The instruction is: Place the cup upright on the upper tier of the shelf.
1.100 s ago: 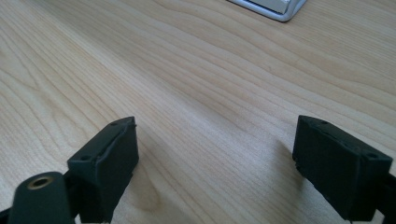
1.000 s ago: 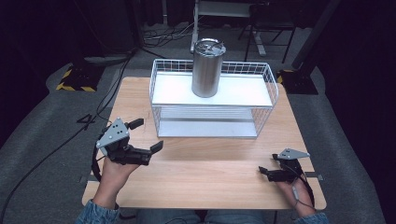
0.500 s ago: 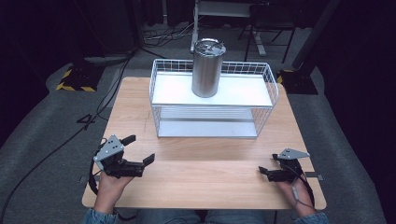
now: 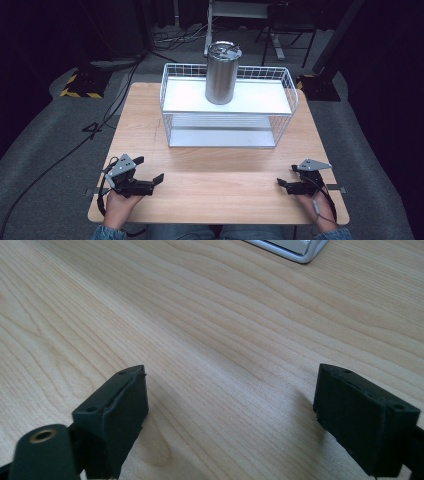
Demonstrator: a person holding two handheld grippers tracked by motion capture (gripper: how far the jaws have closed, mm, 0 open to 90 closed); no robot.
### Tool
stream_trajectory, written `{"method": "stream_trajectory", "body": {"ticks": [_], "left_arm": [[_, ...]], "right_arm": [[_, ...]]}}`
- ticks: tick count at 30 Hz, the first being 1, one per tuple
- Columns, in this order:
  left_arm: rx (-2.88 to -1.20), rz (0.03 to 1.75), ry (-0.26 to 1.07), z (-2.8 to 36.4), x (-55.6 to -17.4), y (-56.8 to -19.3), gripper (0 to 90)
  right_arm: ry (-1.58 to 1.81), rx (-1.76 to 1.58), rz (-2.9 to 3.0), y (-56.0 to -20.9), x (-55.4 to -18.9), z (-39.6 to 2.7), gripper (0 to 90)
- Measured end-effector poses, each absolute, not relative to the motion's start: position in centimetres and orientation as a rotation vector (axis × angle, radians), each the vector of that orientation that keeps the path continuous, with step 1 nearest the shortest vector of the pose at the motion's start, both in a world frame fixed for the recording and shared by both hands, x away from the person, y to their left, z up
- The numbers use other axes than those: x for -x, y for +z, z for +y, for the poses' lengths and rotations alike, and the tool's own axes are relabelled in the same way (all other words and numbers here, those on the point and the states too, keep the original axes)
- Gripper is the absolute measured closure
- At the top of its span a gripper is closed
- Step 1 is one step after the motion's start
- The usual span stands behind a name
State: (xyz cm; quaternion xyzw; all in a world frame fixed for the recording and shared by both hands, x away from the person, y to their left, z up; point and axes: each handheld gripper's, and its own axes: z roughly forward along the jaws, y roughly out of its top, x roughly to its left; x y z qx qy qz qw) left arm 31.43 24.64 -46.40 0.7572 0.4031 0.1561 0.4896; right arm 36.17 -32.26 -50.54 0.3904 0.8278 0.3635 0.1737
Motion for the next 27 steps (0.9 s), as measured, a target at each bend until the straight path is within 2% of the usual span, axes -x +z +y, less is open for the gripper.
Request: {"method": "stream_trajectory", "body": {"ticks": [7,19,21,27], "left_arm": [[-1.965,1.016,0.384,23.9,-31.8,-47.7,0.8],[-2.178,1.111,0.291,22.7,-32.9,-50.1,0.2],[-2.216,1.09,0.349,22.5,-33.0,-50.3,0.0],[-2.205,1.078,0.387,22.4,-32.8,-50.6,0.0]], "right_arm": [[1.031,-1.106,2.347,-50.5,-36.2,-32.3,14.6],[1.031,-1.107,2.347,-50.5,-36.2,-32.3,14.6],[1.031,-1.106,2.347,-50.5,-36.2,-32.3,14.6],[1.03,-1.107,2.348,-50.5,-36.2,-32.3,14.6]]}}
